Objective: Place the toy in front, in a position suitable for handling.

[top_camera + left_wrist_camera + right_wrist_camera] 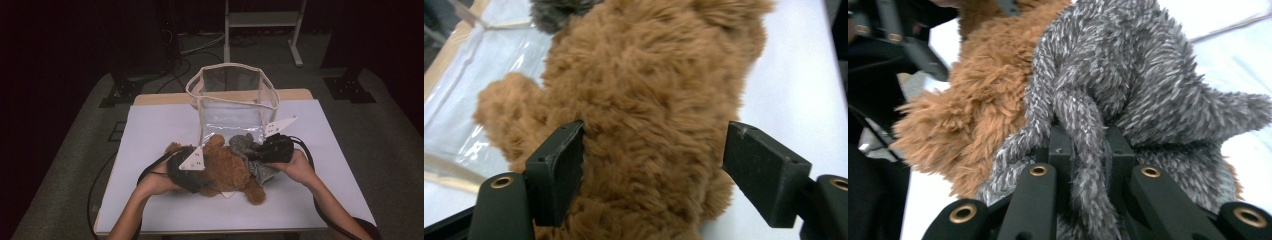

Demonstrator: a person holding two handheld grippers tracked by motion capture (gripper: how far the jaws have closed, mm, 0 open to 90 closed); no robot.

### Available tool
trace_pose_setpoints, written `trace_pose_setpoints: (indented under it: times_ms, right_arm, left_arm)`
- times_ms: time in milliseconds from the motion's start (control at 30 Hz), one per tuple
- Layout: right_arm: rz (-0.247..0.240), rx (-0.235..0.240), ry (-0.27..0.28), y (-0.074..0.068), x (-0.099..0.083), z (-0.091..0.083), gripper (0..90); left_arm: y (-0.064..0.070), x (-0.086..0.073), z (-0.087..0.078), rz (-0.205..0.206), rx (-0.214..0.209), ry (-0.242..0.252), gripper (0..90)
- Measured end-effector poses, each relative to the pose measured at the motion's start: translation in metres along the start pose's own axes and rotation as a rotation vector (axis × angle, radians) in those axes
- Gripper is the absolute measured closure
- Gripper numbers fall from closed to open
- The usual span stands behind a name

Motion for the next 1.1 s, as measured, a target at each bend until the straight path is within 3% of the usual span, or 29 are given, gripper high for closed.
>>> trace_pose_setpoints:
  times_ms: [100, 200, 300, 367, 400, 567, 667, 700, 767, 900, 1000, 1100]
  right_arm:
    - [0.0, 0.048, 0.019, -0.012, 0.004, 0.003, 78.6]
    - [-0.035, 0.048, 0.015, -0.02, 0.009, 0.008, 78.6]
    - [-0.01, 0.023, 0.032, -0.009, 0.009, 0.001, 78.4]
    - [0.005, 0.012, 0.042, -0.003, 0.006, -0.005, 78.3]
    - [0.011, 0.006, 0.044, -0.002, 0.005, -0.008, 78.3]
    - [0.027, -0.018, 0.051, 0.006, -0.003, -0.019, 78.2]
    - [0.04, -0.025, 0.063, 0.01, -0.009, -0.027, 78.1]
    - [0.046, -0.026, 0.062, 0.01, -0.011, -0.028, 78.1]
    - [0.055, -0.021, 0.063, 0.011, -0.015, -0.028, 78.0]
    - [0.062, -0.006, 0.061, 0.012, -0.023, -0.024, 77.7]
    - [0.07, 0.018, 0.083, 0.011, -0.027, -0.021, 77.7]
    - [0.068, 0.031, 0.118, 0.006, -0.023, -0.032, 77.8]
  left_arm:
    - [-0.005, -0.002, 0.001, -0.011, 0.006, -0.005, 26.7]
    - [-0.007, -0.002, 0.0, -0.018, 0.006, -0.004, 24.7]
    - [0.0, 0.01, 0.0, -0.02, -0.008, 0.044, 22.0]
    - [0.009, 0.02, 0.004, 0.018, -0.022, 0.057, 17.8]
    - [0.009, 0.02, 0.004, 0.018, -0.022, 0.057, 15.4]
    - [0.013, 0.032, 0.023, 0.036, -0.015, 0.002, 3.6]
    - [0.01, 0.035, 0.039, 0.067, 0.023, -0.054, 2.0]
    - [0.008, 0.037, 0.047, 0.096, 0.045, -0.097, 2.2]
    - [0.007, 0.038, 0.053, 0.121, 0.065, -0.144, 6.6]
    - [0.0, 0.042, 0.052, 0.107, 0.064, -0.15, 38.8]
    - [-0.002, 0.048, 0.044, 0.061, 0.027, -0.066, 48.3]
    - [0.0, 0.063, 0.037, 0.006, -0.016, 0.037, 49.4]
Point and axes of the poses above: each handheld gripper's, and its own axes: z roughly forward along the jaws, x roughly out of its top, y roughly to its right, the point moved 8 cm from there along z, roughly forward along the jaws, and after that the axes turned 2 degrees about z, right-handed, at the moved point
